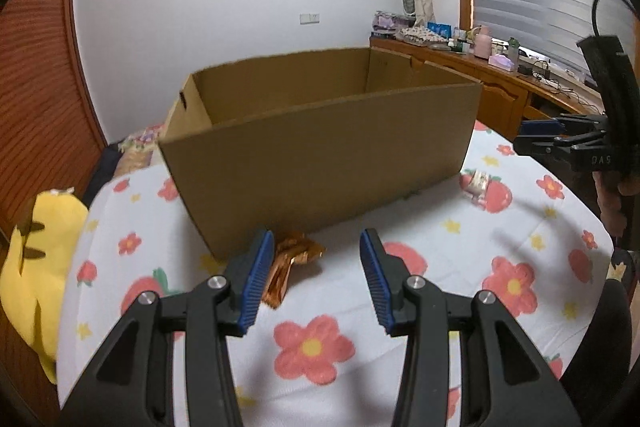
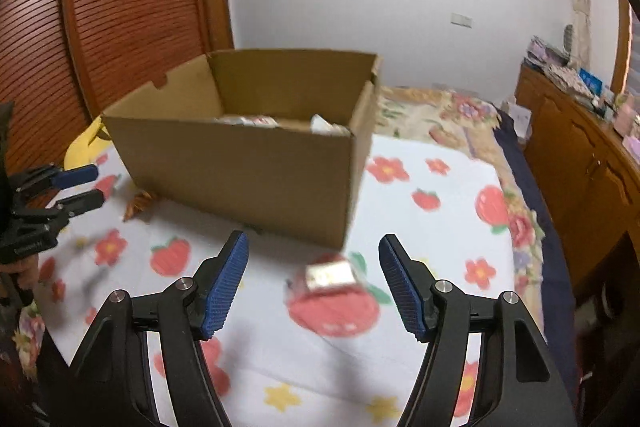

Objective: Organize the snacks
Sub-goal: 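Withdraw both tools from the box toward the remaining snacks, then grasp the orange-foil candy with the left tool while the right tool grasps the white bar pack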

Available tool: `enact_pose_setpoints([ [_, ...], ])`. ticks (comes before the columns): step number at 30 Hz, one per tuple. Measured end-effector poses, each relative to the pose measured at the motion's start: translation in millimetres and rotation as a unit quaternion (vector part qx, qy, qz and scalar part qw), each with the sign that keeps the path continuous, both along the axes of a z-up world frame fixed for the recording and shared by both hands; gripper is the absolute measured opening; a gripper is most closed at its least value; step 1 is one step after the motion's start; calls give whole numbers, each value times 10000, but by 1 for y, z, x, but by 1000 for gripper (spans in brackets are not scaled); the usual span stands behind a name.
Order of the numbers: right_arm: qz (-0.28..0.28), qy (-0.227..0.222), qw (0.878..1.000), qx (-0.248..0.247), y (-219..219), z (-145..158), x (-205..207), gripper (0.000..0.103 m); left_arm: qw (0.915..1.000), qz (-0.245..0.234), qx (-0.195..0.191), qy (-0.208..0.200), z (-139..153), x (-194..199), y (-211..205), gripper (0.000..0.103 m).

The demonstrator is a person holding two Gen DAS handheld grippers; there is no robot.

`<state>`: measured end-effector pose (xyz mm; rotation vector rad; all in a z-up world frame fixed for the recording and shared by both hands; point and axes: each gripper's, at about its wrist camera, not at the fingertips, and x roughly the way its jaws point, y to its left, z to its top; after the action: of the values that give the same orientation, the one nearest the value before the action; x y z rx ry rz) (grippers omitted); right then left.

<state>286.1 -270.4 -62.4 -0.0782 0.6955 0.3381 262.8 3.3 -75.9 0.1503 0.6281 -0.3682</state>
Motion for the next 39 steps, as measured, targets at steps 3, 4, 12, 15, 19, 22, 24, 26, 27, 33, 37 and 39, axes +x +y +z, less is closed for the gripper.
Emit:
enact_pose_setpoints([
  [3, -150, 163, 9997, 60, -15, -13, 1, 69, 9999, 66, -50, 99, -9, 1, 3, 45],
  [4, -186, 235, 9995, 108, -20, -18, 2, 69, 9999, 74, -56, 116, -11, 1, 4, 45],
  [12, -381, 850, 9943, 516, -35, -53, 20, 62, 9997, 103, -88, 223, -24, 3, 3, 45],
  [15, -352, 1000, 9920, 683, -32, -60, 25, 62, 9996, 104, -124, 244, -24, 4, 4, 45],
  [19, -321, 1134, 9901, 761, -24, -65, 32, 62, 9996, 129, -101, 225, -25, 3, 4, 45],
  [22, -346, 1155, 9900, 730, -18, -66, 38, 62, 9997, 161, -78, 169, -24, 2, 4, 45],
  [24, -354, 1173, 9895, 763, -15, -65, 43, 62, 9997, 183, -60, 146, -23, 2, 4, 45],
  [26, -408, 1174, 9898, 689, -11, -66, 46, 62, 9997, 209, -45, 130, -23, 2, 4, 45],
  [27, -431, 1148, 9905, 620, -9, -66, 47, 62, 9997, 216, -40, 131, -23, 2, 4, 45],
  [33, -500, 976, 9940, 47, 5, -68, 48, 58, 9995, 295, 38, 140, -25, 2, 3, 45],
  [37, -585, 883, 9939, -317, 8, -70, 45, 30, 9993, 329, 78, 151, -25, 3, 3, 51],
  [39, -594, 889, 9938, -292, 6, -71, 45, 28, 9992, 353, 88, 160, -26, 4, 3, 54],
])
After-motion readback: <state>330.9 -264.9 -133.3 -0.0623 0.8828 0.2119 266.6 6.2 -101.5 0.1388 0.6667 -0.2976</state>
